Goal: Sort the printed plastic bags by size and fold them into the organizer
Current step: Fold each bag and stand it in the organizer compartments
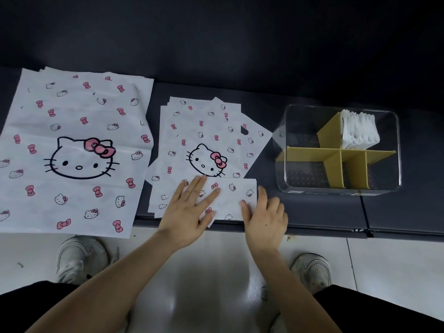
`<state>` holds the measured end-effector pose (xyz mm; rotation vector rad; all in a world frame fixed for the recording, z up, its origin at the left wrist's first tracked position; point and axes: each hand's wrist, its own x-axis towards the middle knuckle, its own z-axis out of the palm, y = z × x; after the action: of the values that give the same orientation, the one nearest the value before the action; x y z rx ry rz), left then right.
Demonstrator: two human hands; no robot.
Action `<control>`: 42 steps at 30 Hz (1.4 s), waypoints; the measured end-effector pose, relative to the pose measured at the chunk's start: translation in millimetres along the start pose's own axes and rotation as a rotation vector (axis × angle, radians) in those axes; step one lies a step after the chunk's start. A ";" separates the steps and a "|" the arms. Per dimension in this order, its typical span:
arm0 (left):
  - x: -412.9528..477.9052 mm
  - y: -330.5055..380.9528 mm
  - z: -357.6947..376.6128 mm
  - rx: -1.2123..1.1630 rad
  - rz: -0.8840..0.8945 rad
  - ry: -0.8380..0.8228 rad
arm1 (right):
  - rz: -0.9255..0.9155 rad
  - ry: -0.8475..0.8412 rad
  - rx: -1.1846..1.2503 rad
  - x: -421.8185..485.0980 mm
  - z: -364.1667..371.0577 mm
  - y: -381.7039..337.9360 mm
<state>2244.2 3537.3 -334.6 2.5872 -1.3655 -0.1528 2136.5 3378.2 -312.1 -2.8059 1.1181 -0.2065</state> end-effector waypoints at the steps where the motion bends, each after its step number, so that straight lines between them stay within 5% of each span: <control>1: -0.2 -0.1 -0.1 0.000 0.000 0.002 | 0.027 -0.017 0.003 -0.8 -0.8 4.3; 5: -0.8 -0.1 1.3 -0.015 0.001 0.018 | 0.089 -0.046 0.129 -2.4 -6.9 11.1; 13: -1.3 -1.1 3.5 0.020 0.014 0.019 | 0.548 -0.261 0.661 16.8 -25.1 -6.2; 22: -0.3 -2.4 1.5 0.027 0.047 0.028 | 0.657 -0.591 1.031 36.9 -45.9 -6.1; 28: 2.8 -4.2 -8.6 0.057 0.120 0.078 | 0.679 -0.592 1.115 32.1 -52.6 -4.3; 32: 3.6 18.6 -24.2 -0.101 0.149 0.335 | 0.899 -0.479 1.368 20.5 -56.2 -13.5; 35: 3.3 38.6 -25.2 -0.221 0.138 0.367 | 1.036 -0.454 1.588 12.2 -56.2 -25.1; 42: 7.4 30.7 -18.2 -0.381 0.014 0.308 | 0.929 -0.625 1.675 8.2 -59.2 -30.2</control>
<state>2227.2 3516.9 -309.7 2.1791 -1.1188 -0.0082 2152.9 3391.1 -248.5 -0.7031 1.0601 -0.0653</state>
